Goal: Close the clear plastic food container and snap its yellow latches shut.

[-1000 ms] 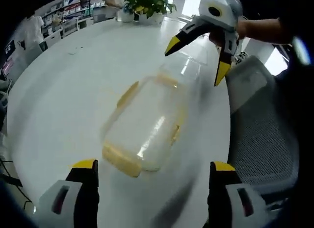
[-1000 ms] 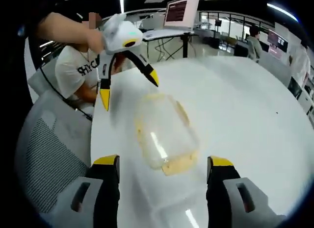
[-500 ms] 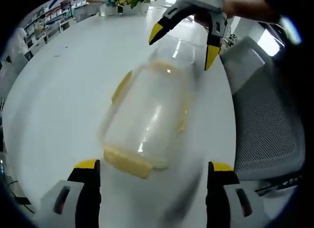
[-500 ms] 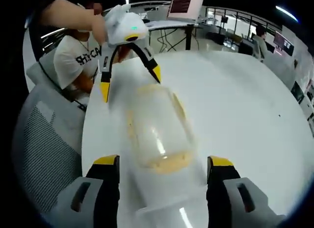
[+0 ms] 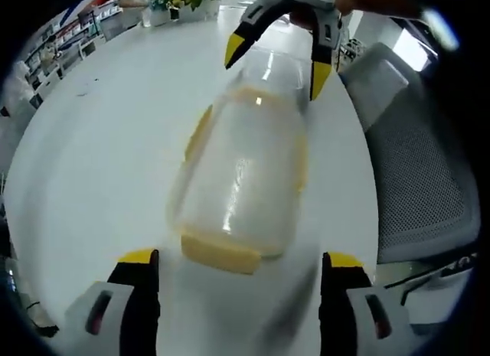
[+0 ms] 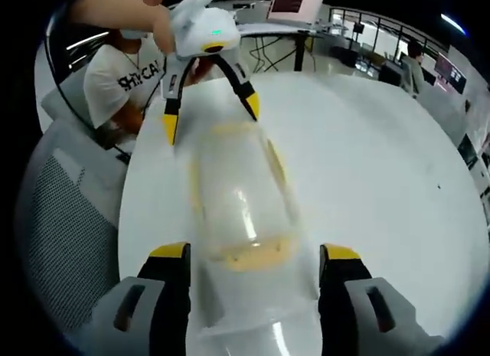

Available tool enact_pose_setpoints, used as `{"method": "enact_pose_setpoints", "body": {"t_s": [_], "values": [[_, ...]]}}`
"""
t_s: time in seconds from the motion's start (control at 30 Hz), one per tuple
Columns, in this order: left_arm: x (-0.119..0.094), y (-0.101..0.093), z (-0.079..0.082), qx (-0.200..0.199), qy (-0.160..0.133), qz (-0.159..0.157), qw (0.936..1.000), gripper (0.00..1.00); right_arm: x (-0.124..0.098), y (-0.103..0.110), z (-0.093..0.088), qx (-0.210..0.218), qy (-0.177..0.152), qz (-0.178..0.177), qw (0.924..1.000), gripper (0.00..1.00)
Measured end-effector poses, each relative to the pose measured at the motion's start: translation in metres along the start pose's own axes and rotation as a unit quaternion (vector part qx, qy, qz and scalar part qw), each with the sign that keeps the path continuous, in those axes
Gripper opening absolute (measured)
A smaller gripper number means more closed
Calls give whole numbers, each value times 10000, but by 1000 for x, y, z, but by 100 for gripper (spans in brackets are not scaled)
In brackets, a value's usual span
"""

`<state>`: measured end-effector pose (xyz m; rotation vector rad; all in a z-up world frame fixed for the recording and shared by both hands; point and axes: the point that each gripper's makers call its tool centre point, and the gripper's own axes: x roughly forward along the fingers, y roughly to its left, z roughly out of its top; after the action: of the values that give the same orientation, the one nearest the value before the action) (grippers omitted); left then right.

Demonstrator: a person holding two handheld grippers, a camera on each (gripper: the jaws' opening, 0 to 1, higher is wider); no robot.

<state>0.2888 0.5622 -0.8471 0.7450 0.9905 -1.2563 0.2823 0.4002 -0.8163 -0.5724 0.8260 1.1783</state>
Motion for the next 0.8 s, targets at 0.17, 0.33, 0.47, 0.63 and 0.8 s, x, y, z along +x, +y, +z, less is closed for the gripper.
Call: {"method": "enact_pose_setpoints", "body": {"t_s": [0.17, 0.33, 0.47, 0.63, 0.8], "values": [[-1, 9, -3, 172, 139, 10, 9998, 82, 4, -1, -4, -109, 167, 38, 9998, 64], [0, 14, 4, 305, 119, 50, 9995, 78, 7, -3, -7, -160, 269, 61, 9995, 62], [3, 14, 2, 434, 263, 7, 9987, 75, 11, -2, -13, -329, 485, 152, 9982, 61], [3, 18, 3, 563, 310, 57, 9979, 71, 16, -5, -16, -487, 629, 149, 9967, 56], [4, 22, 5, 600, 358, 131, 9975, 66, 20, -9, -19, -555, 777, 127, 9953, 52]]}}
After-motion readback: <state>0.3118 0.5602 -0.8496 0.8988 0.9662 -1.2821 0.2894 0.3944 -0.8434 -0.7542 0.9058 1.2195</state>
